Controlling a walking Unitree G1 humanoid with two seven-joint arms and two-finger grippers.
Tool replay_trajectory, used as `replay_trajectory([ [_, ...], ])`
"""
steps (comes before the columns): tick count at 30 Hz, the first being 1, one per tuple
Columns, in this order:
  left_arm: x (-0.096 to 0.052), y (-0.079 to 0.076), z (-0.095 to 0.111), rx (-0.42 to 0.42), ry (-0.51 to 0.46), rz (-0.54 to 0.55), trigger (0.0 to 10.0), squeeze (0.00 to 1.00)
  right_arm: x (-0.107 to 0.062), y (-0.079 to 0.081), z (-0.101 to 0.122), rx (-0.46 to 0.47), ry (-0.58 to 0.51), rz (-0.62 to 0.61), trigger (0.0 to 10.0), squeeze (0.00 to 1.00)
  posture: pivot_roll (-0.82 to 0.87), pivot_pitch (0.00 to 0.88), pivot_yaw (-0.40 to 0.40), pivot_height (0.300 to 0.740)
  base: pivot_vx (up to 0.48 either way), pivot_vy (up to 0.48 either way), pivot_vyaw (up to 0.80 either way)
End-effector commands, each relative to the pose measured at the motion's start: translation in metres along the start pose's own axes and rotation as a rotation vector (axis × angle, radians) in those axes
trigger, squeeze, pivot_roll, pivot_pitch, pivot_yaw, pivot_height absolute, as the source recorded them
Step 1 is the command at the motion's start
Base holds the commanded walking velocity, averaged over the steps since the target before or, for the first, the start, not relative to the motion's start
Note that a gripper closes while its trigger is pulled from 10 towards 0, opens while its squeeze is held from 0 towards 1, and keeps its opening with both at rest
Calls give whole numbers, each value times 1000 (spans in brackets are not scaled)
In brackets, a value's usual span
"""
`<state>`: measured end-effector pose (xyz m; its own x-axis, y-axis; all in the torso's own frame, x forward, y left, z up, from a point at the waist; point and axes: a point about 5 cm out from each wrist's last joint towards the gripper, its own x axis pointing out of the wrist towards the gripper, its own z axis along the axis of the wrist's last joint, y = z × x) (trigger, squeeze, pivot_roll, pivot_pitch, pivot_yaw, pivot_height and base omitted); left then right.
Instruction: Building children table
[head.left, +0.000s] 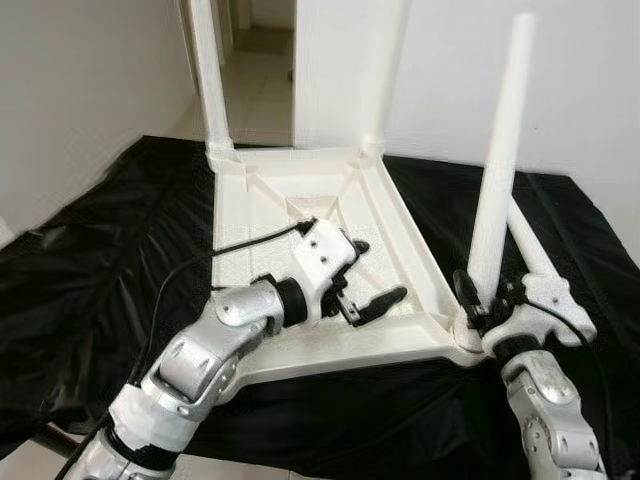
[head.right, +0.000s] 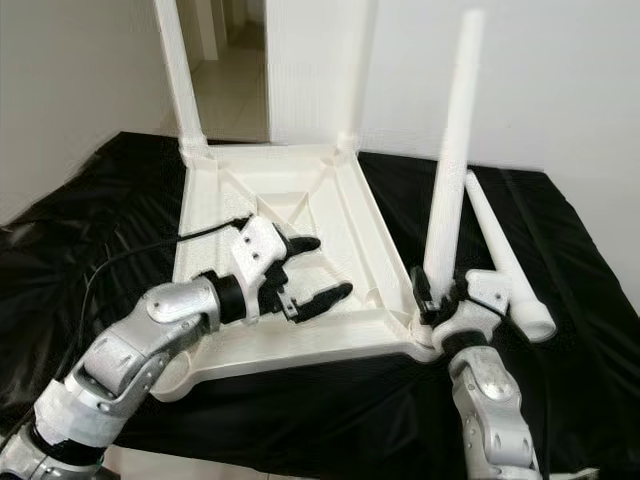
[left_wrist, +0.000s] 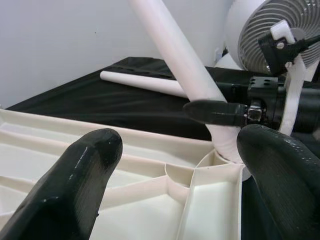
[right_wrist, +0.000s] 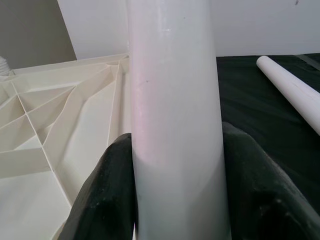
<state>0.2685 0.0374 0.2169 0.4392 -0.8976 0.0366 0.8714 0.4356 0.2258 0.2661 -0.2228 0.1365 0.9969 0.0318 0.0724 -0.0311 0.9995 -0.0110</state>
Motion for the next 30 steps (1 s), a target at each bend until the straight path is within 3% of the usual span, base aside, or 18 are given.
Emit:
replay_trajectory([
  [1,-1,-3,4,19,-3,-54,10000,0,-24,-11,-62,22,326,-69,10000,0,-21,81,41,740,0,0,0],
  [7,-2,-3,4,16,-4,-48,10000,0,-29,-7,-63,6,314,-54,10000,0,-21,86,41,740,0,0,0],
  [17,-2,-1,5,17,-6,-43,10000,0,-37,-2,-48,-22,164,-11,10000,0,-26,94,41,740,0,0,0],
  [30,-1,0,5,15,-7,-38,10000,0,-40,8,-36,-75,71,49,10000,0,-31,96,38,740,0,0,0],
])
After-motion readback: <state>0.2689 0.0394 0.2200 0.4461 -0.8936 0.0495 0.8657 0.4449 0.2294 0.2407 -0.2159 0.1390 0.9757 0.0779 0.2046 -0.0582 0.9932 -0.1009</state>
